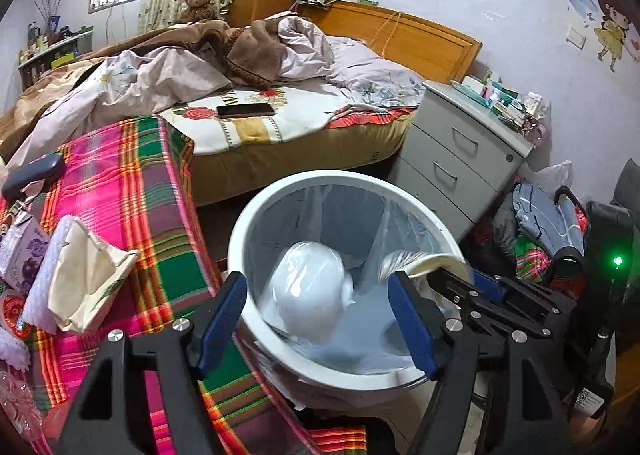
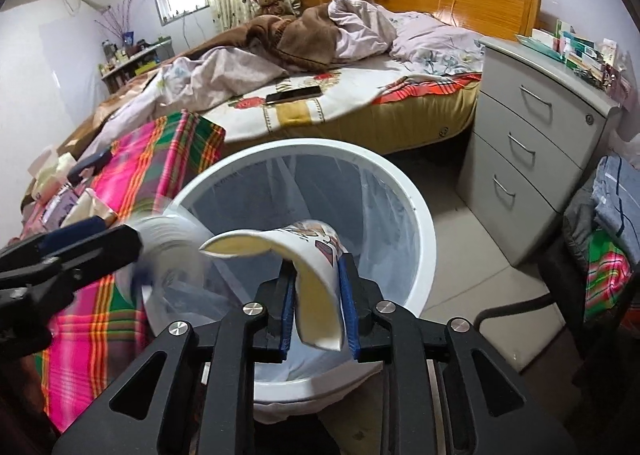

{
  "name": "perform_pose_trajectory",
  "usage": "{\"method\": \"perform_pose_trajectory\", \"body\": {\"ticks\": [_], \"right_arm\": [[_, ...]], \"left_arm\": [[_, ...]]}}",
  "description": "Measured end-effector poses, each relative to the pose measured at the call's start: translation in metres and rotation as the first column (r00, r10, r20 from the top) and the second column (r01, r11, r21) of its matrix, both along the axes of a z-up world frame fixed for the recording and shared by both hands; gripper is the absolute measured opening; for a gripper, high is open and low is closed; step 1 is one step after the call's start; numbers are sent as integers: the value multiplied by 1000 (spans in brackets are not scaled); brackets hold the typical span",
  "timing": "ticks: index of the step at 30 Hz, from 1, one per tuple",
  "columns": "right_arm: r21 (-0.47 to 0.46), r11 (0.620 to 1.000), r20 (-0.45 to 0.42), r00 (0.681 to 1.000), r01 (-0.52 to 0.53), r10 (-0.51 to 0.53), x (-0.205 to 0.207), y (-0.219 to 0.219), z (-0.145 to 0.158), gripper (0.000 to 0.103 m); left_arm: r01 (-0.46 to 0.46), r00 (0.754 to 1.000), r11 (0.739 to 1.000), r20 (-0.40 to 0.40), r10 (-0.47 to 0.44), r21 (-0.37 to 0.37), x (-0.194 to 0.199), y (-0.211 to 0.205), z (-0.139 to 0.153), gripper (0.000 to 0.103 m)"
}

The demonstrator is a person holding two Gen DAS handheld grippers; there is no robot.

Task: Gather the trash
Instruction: 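Move both tools back over the plaid cloth toward the remaining trash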

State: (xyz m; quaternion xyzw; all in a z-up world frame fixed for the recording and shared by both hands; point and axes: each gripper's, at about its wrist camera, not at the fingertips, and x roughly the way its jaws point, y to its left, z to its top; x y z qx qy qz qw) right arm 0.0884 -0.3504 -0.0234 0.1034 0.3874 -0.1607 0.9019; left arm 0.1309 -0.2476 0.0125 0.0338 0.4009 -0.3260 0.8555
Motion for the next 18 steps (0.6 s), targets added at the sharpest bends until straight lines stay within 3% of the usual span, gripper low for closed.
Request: {"method": "perform_pose_trajectory", "body": {"ticks": [2, 4, 8, 18], "right_arm": [[3, 1000, 0, 1000, 4, -4, -3, 0, 0, 39], [8, 1000, 8, 1000, 2, -2, -5, 2, 1, 44], [9, 1000, 35, 999, 3, -4, -8, 8, 9, 45], [7, 998, 121, 991, -61, 59, -13, 44, 28, 45]], "left_arm": [[-6, 1000, 1000, 3, 6, -6, -1, 4, 2, 75], [-6, 1000, 1000, 11, 7, -15, -4, 10, 5, 75], [-37, 998, 999, 54, 38, -10, -9, 25, 13, 75], [-117, 990, 992, 69, 120, -44, -22, 84, 23, 75]]}}
